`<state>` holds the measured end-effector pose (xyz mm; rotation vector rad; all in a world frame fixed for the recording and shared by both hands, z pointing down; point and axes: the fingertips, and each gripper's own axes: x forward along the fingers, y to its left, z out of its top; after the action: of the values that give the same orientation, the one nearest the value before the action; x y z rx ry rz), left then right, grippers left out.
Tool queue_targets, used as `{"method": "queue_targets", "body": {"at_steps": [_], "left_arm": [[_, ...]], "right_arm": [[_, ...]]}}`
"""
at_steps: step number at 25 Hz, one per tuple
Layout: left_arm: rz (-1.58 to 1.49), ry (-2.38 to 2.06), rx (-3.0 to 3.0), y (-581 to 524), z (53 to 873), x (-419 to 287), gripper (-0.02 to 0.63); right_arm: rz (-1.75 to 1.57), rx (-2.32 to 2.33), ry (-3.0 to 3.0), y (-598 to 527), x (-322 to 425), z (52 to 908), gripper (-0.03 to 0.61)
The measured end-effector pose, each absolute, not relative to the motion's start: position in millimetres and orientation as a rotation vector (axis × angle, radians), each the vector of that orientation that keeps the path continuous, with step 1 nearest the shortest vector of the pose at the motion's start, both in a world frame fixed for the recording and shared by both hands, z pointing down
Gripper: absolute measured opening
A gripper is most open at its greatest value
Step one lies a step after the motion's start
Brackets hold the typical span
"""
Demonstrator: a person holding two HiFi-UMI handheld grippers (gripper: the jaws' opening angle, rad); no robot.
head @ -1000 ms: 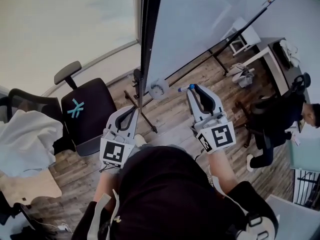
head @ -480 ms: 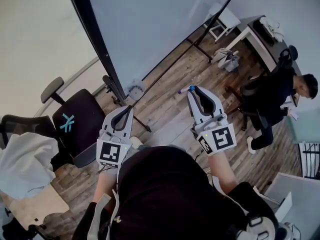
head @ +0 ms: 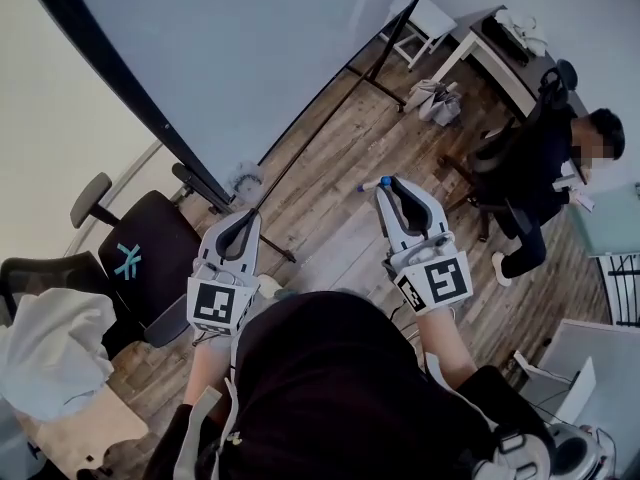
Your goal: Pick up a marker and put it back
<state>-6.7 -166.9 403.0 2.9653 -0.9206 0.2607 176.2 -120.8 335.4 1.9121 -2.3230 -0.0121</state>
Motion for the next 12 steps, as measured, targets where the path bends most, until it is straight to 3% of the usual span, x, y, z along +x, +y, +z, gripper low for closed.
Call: {"method": "queue_targets", "body": {"at_steps": [12], "left_arm": [[0.238, -0.890, 2.998, -167, 402, 7, 0.009]], "right_arm": [[0.043, 1.966, -2.272, -99, 196, 347, 0.080]]}}
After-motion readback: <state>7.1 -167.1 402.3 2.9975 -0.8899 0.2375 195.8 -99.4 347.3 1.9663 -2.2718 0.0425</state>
